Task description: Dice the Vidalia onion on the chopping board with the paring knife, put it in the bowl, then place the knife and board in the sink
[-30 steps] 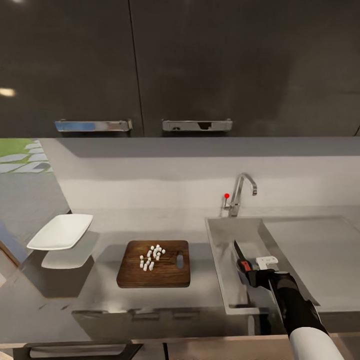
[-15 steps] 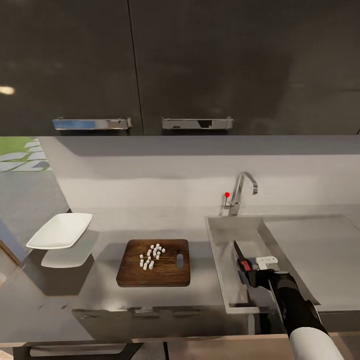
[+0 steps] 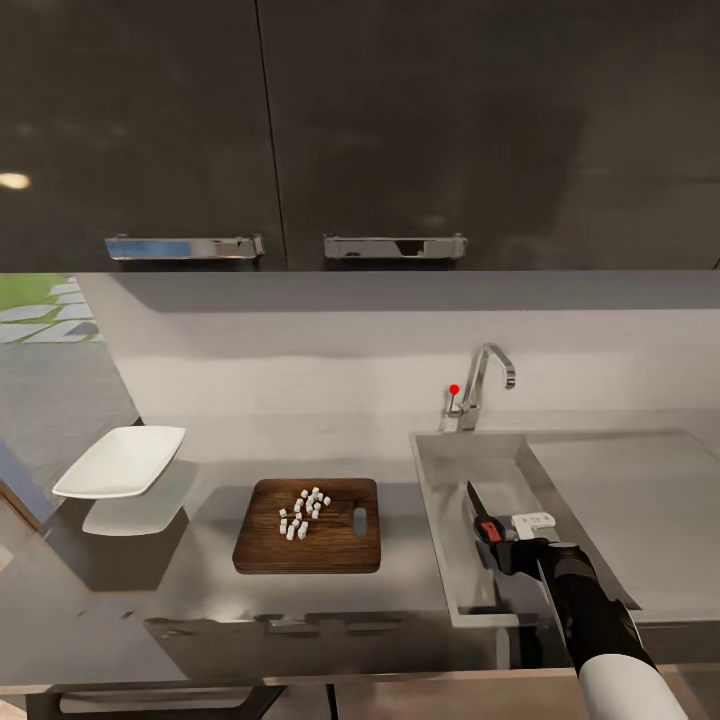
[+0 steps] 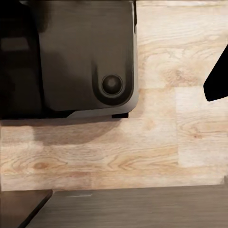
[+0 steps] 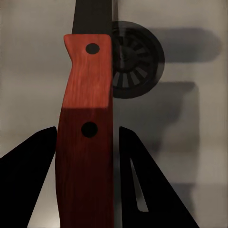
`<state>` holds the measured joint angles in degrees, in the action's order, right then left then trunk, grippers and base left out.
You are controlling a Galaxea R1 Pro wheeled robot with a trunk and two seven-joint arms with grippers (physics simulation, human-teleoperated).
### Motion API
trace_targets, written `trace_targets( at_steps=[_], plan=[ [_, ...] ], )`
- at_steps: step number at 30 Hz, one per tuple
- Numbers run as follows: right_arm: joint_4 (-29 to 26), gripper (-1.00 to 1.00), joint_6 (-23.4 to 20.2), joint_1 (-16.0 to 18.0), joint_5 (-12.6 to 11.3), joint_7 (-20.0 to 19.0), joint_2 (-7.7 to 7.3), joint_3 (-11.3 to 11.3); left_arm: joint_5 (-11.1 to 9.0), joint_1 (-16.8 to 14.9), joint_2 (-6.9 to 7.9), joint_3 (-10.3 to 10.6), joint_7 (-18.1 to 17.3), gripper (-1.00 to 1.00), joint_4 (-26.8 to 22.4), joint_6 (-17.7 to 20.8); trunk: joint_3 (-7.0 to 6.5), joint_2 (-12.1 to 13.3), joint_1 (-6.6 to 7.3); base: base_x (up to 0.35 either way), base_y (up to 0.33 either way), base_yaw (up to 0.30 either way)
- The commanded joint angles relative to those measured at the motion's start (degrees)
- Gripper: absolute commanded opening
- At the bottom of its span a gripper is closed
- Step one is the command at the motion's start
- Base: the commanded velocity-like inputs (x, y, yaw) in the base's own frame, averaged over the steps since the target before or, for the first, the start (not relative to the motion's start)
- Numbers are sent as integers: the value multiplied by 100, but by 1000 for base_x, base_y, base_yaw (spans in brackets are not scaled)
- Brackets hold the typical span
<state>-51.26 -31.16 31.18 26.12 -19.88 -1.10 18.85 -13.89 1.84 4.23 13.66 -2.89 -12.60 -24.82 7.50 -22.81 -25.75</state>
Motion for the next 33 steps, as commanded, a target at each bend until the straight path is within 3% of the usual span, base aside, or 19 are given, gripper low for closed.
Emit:
trace_targets(
  at_steps=[1,8,13,33],
  plan=[
    [-10,-100,-14,4,60,-51,4,14,-61,0,5,26,-27,100,95,-6,10,-11,-4,0,0,0],
    [-12,-100,-17,4,60,-51,-3,14,-75,0,42,34,-27,100,640,2,10,-11,-4,0,0,0],
    [-14,-100,-21,3,62,-40,-4,14,-78,0,46,40,-25,100,1309,12,10,-11,-4,0,0,0],
    [-15,-100,-22,3,69,-25,-7,14,-87,0,25,32,-27,100,1427,12,10,-11,-4,0,0,0]
  ],
)
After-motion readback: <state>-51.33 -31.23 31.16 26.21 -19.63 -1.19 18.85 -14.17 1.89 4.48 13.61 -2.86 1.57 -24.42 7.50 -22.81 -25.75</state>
